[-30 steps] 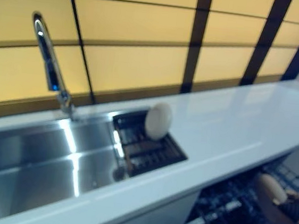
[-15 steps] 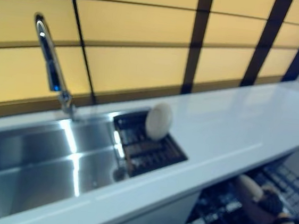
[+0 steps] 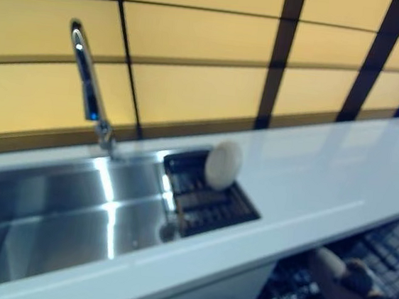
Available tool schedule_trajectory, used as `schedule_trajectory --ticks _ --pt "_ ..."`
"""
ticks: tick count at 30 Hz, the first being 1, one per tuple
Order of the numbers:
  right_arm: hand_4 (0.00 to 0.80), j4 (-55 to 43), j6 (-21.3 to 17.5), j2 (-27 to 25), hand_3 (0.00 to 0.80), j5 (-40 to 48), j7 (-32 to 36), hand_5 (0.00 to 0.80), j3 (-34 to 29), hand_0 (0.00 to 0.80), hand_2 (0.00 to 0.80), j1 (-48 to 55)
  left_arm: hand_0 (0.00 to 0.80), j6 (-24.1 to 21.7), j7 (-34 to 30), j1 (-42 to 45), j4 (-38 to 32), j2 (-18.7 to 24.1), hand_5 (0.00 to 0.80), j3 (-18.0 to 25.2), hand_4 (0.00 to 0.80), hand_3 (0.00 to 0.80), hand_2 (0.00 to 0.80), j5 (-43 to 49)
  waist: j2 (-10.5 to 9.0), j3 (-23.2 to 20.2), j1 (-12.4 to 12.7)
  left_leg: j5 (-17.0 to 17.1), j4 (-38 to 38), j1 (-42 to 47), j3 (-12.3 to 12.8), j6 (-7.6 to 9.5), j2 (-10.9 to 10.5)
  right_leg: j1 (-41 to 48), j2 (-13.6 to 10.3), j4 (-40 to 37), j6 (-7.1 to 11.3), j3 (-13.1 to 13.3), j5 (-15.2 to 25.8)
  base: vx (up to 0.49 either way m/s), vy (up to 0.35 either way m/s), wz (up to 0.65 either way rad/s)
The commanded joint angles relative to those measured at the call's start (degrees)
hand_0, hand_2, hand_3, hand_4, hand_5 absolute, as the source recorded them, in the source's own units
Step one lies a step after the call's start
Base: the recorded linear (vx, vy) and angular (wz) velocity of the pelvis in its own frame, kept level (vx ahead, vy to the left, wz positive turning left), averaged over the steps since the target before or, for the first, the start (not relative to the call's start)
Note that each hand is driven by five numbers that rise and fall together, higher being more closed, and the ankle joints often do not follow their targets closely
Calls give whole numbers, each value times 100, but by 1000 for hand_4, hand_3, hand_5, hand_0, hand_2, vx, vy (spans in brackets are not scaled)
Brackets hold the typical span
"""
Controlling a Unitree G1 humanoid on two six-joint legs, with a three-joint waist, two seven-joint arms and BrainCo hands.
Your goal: Take plates into dishwasher
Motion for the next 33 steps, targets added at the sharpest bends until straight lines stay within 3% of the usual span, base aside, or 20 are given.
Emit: schedule_trajectory --ticks 1,33 --pt "800 189 -145 -203 800 -94 -251 800 15 800 800 -672 0 -74 38 -402 38 363 0 236 0 0 0 121 -214 -34 56 265 58 -349 -664 177 -127 458 30 197 109 -295 -397 0 0 0" --pt "800 880 35 -162 800 -65 -411 800 -139 800 800 -596 0 -143 -14 -433 -52 450 0 280 0 0 0 144 -152 52 110 286 58 -379 -811 156 -120 480 28 196 98 -341 -430 -2 -2 1"
